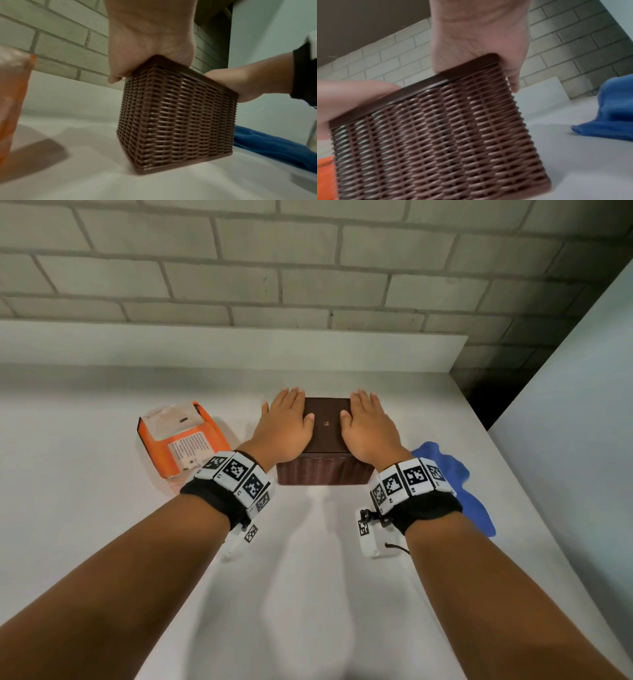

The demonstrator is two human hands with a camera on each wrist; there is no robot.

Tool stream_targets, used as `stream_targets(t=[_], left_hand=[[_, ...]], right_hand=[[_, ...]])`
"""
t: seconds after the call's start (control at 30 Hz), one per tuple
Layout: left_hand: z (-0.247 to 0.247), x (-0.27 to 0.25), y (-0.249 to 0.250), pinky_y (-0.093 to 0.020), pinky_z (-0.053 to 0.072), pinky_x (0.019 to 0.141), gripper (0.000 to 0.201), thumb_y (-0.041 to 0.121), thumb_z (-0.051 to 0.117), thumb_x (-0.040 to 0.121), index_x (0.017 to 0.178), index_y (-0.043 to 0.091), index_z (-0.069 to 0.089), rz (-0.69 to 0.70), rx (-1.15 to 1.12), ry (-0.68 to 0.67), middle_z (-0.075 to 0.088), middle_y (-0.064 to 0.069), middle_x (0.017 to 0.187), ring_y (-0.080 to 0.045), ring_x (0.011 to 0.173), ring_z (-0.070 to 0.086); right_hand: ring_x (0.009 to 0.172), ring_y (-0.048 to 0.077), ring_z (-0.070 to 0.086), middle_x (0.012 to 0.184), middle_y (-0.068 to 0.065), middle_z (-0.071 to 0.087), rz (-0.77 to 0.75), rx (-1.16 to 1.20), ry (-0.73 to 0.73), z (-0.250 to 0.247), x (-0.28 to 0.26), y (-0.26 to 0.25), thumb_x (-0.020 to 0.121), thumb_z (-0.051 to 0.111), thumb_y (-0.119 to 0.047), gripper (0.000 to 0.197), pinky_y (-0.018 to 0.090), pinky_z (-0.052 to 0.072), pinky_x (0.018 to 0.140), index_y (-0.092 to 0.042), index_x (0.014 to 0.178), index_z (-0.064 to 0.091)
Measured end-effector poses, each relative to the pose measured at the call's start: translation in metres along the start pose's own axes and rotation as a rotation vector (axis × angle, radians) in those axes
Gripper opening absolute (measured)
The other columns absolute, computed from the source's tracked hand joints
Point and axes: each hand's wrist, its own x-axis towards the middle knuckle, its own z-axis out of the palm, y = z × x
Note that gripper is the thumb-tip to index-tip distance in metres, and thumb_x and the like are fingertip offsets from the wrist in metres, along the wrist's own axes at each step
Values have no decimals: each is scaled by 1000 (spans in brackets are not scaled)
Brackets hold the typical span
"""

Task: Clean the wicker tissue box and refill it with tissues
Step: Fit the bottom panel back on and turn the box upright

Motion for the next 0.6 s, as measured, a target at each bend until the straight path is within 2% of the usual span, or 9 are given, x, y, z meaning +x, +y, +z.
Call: stream_targets(t=[0.2, 0.3, 0.4, 0.47, 0.53, 0.57, 0.6], left_hand=[[0, 1, -1, -44, 5, 120, 58, 30, 29, 100, 150, 6, 11, 10, -83, 24, 8, -9, 160, -23, 149, 1], [2, -1, -1, -39, 5, 121, 63, 27, 37, 99, 150, 6, 7, -28, -331, 101, 5, -10, 160, -23, 149, 1], [-3, -6, 2, -37, 9, 121, 65, 30, 34, 100, 151, 6, 0, -194, -705, 117, 5, -9, 160, -22, 148, 7], [-3, -3, -1, -38, 17, 120, 64, 39, 29, 100, 150, 6, 7, -373, -870, 40, 18, -11, 158, -26, 145, 20], [-2, 3, -5, -41, 30, 114, 64, 48, 25, 97, 145, 6, 29, -498, -1016, -22, 39, -14, 148, -29, 134, 40], [-3, 5, -7, -42, 36, 110, 64, 50, 23, 96, 140, 6, 39, -524, -1079, -39, 48, -14, 141, -29, 128, 47], [-5, 6, -8, -42, 42, 105, 64, 51, 21, 96, 136, 7, 45, -550, -1139, -59, 54, -13, 134, -29, 122, 53]], right_hand=[[150, 23, 0, 162, 3, 2, 8, 41, -17, -2, -2, -2, 102, 20, -35, 57, 45, 14, 121, -11, 153, 9], [150, 23, 0, 162, 4, -1, 3, 113, -29, -4, -2, 0, 102, 23, -35, 58, 42, 11, 122, -10, 153, 7], [150, 22, 5, 162, 7, -4, 40, 400, -38, -13, -6, 0, 102, 28, -33, 61, 34, 8, 121, -11, 153, 1], [148, 26, 14, 161, 10, 6, 165, 587, -34, -19, -4, 3, 102, 27, -33, 60, 34, 14, 119, -12, 153, 3], [141, 29, 31, 154, 14, 28, 337, 702, -48, -26, 2, 7, 102, 25, -34, 55, 36, 24, 116, -6, 149, 23], [129, 29, 43, 142, 16, 42, 405, 752, -60, -29, 5, 9, 101, 25, -35, 49, 36, 32, 111, -4, 137, 38], [115, 29, 49, 125, 17, 49, 460, 791, -83, -33, 5, 12, 101, 25, -34, 41, 36, 38, 103, -5, 122, 44]])
